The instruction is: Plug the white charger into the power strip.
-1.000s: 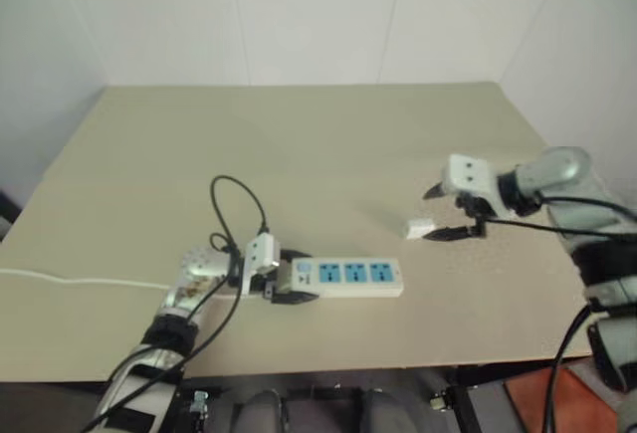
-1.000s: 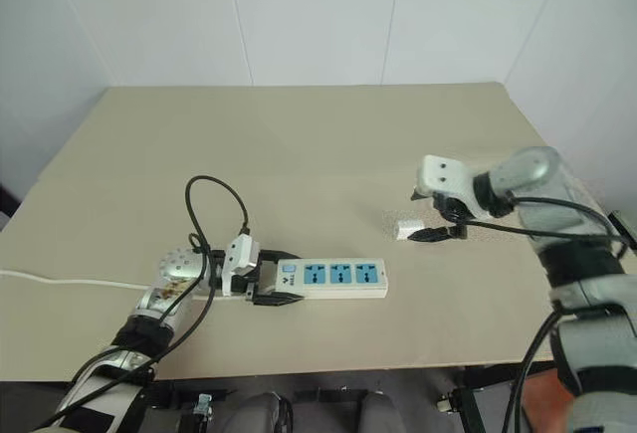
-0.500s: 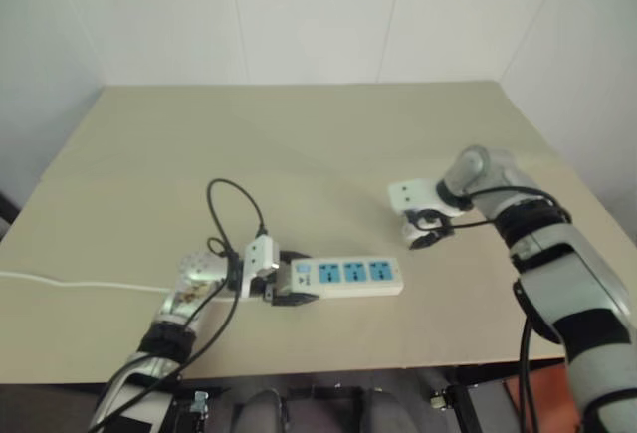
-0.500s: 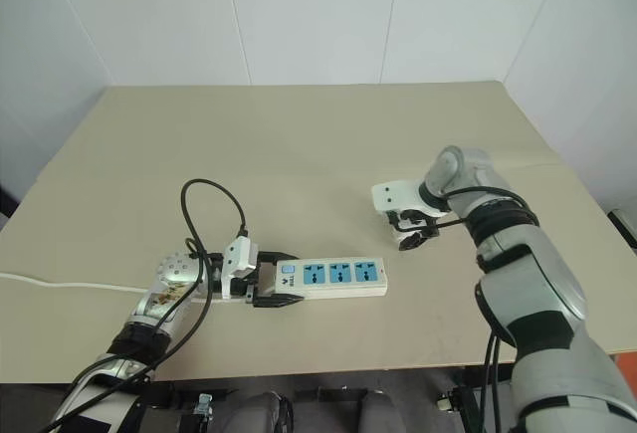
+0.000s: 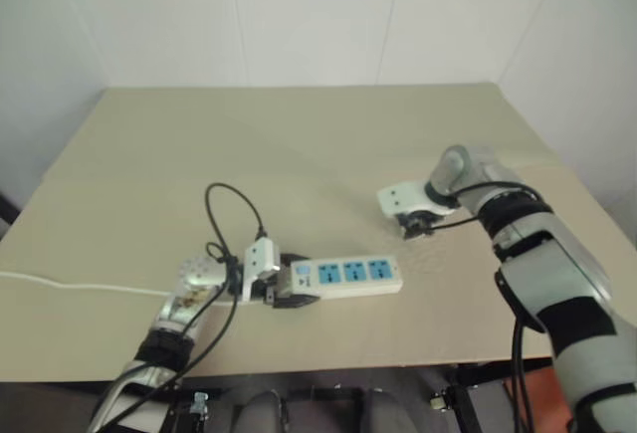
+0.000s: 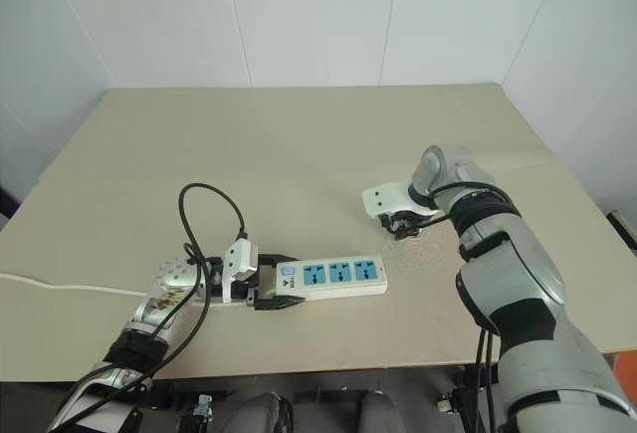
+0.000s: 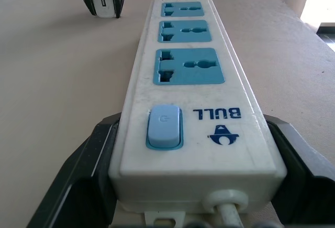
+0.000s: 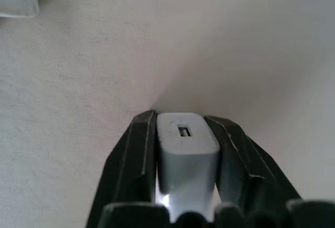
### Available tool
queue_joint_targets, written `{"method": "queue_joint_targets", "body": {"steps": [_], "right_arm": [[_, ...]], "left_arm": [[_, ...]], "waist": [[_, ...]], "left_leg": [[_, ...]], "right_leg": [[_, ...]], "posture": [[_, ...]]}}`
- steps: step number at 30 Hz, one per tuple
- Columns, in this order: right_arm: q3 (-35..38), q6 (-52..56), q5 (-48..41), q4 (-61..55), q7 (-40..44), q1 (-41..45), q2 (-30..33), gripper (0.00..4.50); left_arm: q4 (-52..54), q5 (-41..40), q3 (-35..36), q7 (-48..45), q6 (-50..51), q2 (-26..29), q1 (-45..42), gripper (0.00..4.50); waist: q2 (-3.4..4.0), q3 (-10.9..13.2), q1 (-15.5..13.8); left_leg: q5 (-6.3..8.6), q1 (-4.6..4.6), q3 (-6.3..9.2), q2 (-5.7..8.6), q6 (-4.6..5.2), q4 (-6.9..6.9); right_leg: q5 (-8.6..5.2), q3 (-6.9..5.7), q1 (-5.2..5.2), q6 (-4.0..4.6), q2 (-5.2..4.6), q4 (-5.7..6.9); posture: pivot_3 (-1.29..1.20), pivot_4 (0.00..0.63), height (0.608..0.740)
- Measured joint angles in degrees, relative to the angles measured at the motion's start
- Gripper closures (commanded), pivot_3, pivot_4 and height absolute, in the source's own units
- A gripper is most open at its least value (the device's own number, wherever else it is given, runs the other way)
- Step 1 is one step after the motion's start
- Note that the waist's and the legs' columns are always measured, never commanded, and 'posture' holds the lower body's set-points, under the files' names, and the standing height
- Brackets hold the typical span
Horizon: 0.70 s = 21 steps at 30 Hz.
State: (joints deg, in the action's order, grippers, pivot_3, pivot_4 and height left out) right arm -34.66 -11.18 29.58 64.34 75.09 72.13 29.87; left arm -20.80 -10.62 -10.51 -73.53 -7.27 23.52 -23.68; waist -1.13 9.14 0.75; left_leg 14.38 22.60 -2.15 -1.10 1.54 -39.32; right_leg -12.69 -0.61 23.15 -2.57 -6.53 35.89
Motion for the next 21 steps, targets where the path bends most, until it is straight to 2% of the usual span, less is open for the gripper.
{"method": "queue_joint_targets", "body": {"steps": [11, 14, 16, 19, 21], "right_arm": [[2.44, -0.78, 0.1, 1.23, -1.49, 0.14, 0.25, 3.37], [10.8, -0.68, -8.73, -0.44, 1.39, -0.42, 0.4, 3.37], [17.85, 1.98, -17.48, -5.87, 5.24, -1.56, 0.26, 3.37], [26.69, 11.21, -29.81, -20.53, 7.45, -6.53, -0.59, 3.37], [31.67, 19.68, -37.29, -32.32, 5.36, -13.15, -2.27, 3.37]], "left_arm": [[0.03, -0.15, -0.47, -0.13, 0.19, 0.4, -0.41, 1.19], [-0.45, -0.24, -0.71, -0.81, 0.32, 0.81, -1.24, 1.19], [-1.15, -0.25, -0.8, -1.15, 0.6, 0.82, -2.03, 1.19], [-1.76, -0.27, -1.12, -1.47, 0.84, 0.75, -2.93, 1.19], [-2.28, -0.28, -1.44, -1.77, 0.79, 0.68, -3.44, 1.19]], "waist": [[0.02, 0.01, -0.01], [0.09, 0.06, 0.12], [0.1, 0.06, 0.09], [0.09, 0.05, -0.19], [0.04, 0.02, -0.49]], "left_leg": [[0.0, 0.01, 0.0, 0.01, -0.01, 0.0], [0.0, 0.08, 0.0, -0.01, -0.01, 0.06], [0.0, 0.1, 0.03, -0.03, 0.0, 0.13], [0.0, 0.14, 0.12, -0.05, 0.0, 0.14], [0.01, 0.16, 0.2, -0.09, 0.02, 0.16]], "right_leg": [[0.0, 0.02, 0.03, 0.0, 0.0, 0.0], [0.0, 0.03, 0.11, 0.0, 0.01, -0.02], [0.01, 0.01, 0.09, 0.0, 0.01, 0.02], [0.01, -0.1, 0.0, 0.0, 0.0, 0.01], [0.01, -0.15, 0.0, 0.0, 0.0, -0.04]], "posture": [[0.0, 0.15, 0.74], [0.0, 0.15, 0.74], [0.0, 0.15, 0.74], [0.0, 0.15, 0.74], [0.0, 0.15, 0.74]]}}
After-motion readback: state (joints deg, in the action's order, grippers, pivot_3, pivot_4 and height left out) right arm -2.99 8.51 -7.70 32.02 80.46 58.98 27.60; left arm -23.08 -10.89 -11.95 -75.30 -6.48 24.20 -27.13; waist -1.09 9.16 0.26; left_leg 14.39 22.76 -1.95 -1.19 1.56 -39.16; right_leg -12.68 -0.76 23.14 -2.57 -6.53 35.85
